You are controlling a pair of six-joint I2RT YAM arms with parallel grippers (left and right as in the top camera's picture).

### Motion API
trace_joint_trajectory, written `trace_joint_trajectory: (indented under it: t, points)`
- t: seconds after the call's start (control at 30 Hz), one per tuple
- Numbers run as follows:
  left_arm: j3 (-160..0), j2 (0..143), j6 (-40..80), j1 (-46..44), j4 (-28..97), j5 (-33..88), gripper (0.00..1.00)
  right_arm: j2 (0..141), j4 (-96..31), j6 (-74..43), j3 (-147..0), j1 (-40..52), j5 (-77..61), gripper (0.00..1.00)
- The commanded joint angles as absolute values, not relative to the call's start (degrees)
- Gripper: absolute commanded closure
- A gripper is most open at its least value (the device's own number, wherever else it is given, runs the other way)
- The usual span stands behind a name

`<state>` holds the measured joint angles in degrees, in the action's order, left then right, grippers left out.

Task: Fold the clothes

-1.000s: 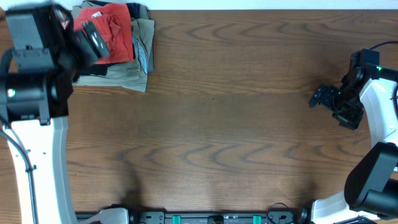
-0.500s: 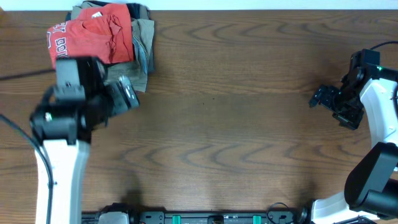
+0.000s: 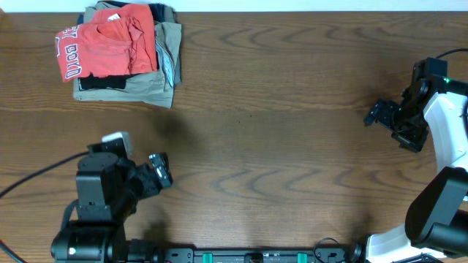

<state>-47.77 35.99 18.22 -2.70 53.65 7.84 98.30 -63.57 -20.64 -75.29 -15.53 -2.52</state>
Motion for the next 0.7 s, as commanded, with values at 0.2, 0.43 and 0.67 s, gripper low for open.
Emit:
trace_joint_trajectory:
  t: [0.2, 0.43, 0.67]
  points:
    - [-47.05, 35.53, 18.55, -2.87, 58.22, 8.38, 0.02, 97.45, -63.64, -21.63, -76.07, -15.70, -1.91, 0.01]
    - [-47.05, 35.53, 18.52, -2.87, 58.24, 8.38, 0.02, 97.45, -63.64, -21.63, -76.07, -15.70, -1.91, 0.01]
    - [-47.05, 35.53, 18.55, -2.87, 58.24, 8.38, 0.02, 97.45, -63.64, -21.63, -76.07, -15.70, -1.91, 0.01]
